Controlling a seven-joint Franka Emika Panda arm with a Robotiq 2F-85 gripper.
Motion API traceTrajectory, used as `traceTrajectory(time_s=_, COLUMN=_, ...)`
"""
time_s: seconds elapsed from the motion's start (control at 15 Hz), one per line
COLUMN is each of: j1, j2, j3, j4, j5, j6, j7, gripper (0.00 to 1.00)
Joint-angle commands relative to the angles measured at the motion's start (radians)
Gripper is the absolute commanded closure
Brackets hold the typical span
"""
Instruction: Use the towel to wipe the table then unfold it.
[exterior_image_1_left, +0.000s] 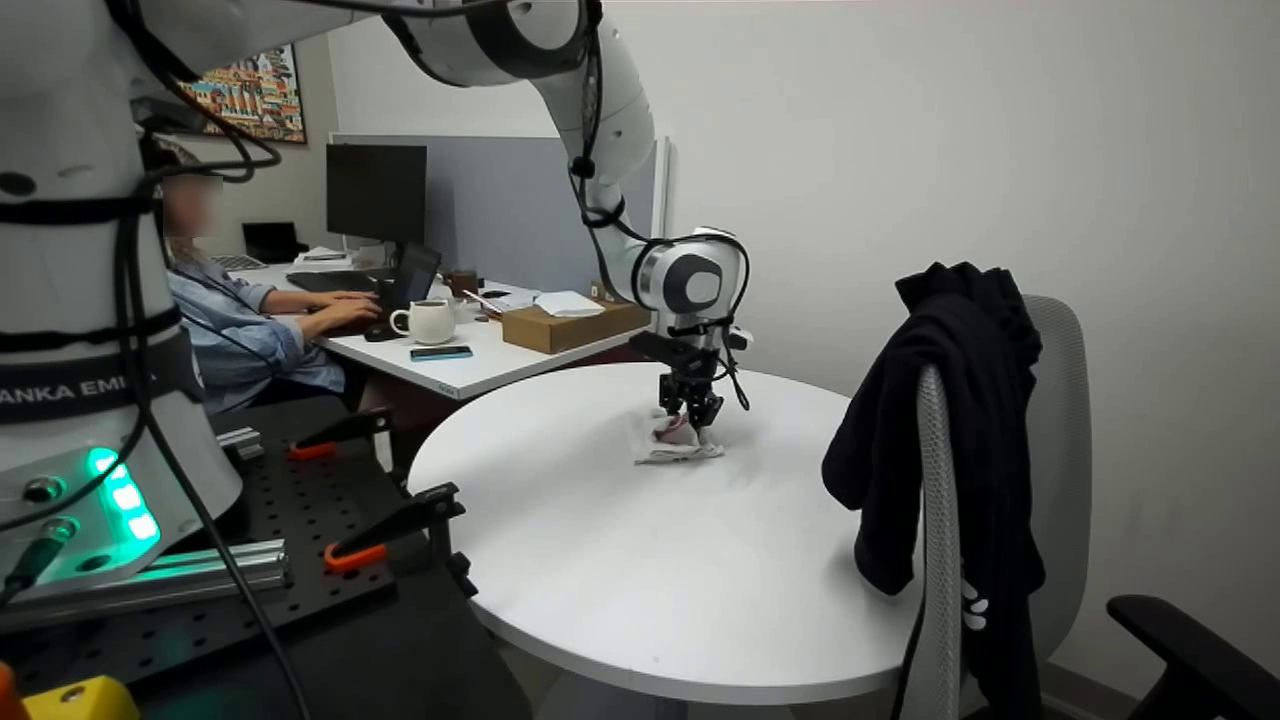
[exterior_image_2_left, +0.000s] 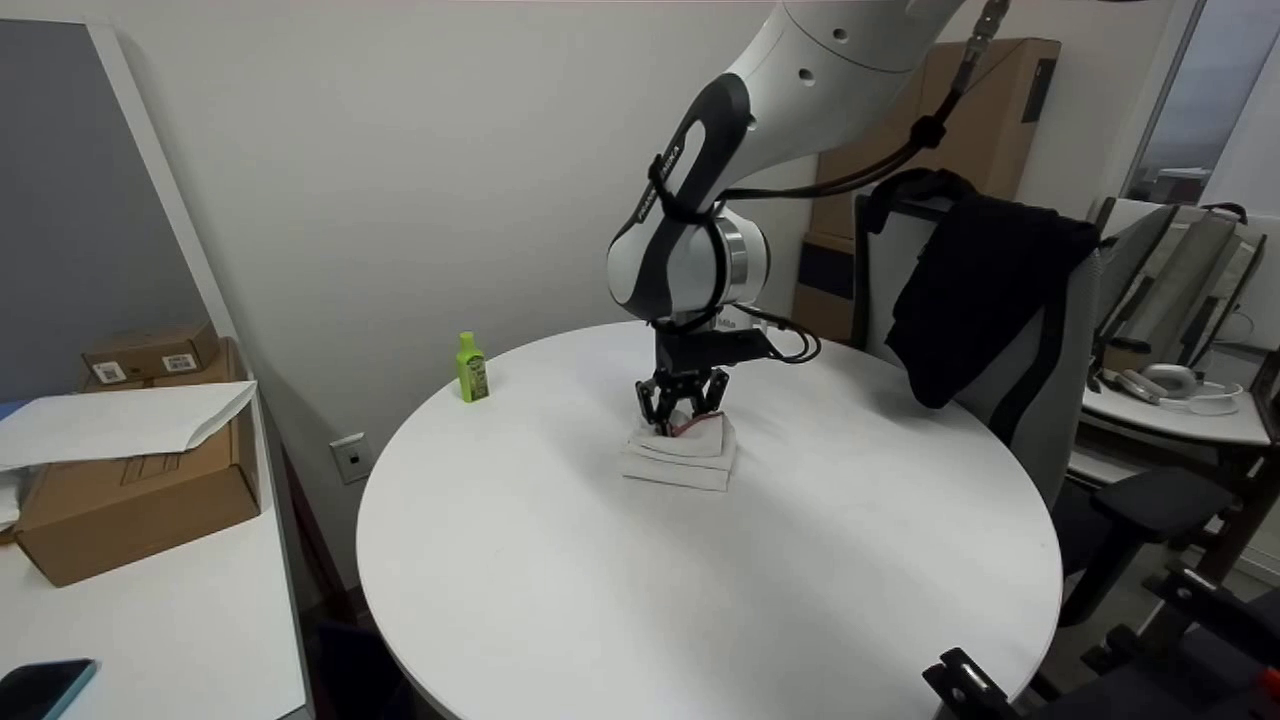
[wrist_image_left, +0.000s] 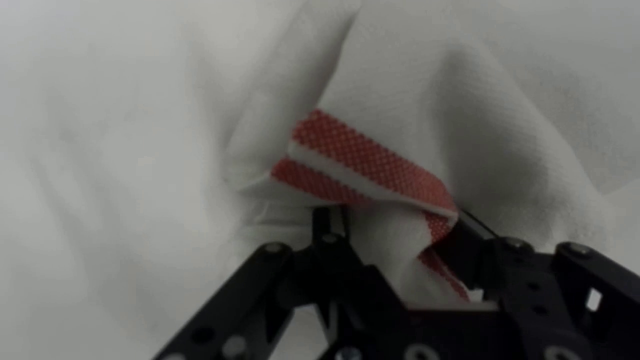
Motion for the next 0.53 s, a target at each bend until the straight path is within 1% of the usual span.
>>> traceTrajectory(time_s=0.0, j1=-0.003, j2=0.009, j3=0.013, j4=0.011, j5=0.009, j6=-0.013, j7=-0.016, gripper=0.87)
traceTrajectory(time_s=0.13, j1=-0.007, j2=-0.001, j3=0.021, j4=-0.012, j5=0.010, j6=-0.006, j7=-0.026, gripper=0.98)
traceTrajectory(time_s=0.2, j1=-0.010, j2=-0.004, j3=0.025, j4=-0.021, j5=0.012, j6=-0.004, j7=-0.031, gripper=0.99)
traceTrajectory(time_s=0.27, j1=-0.014, j2=-0.005, j3=0.029, j4=-0.027, j5=0.013, j6=-0.004, j7=-0.037, gripper=0.96)
traceTrajectory(time_s=0.33, j1=-0.019, j2=-0.004, j3=0.038, j4=-0.037, j5=0.017, j6=-0.007, j7=-0.049, gripper=0.98)
traceTrajectory(time_s=0.4, j1=-0.019, j2=-0.007, j3=0.044, j4=-0.052, j5=0.015, j6=-0.003, j7=-0.059, gripper=0.96)
traceTrajectory(time_s=0.47, j1=-0.024, j2=-0.019, j3=0.061, j4=-0.086, j5=0.017, j6=0.011, j7=-0.083, gripper=0.96)
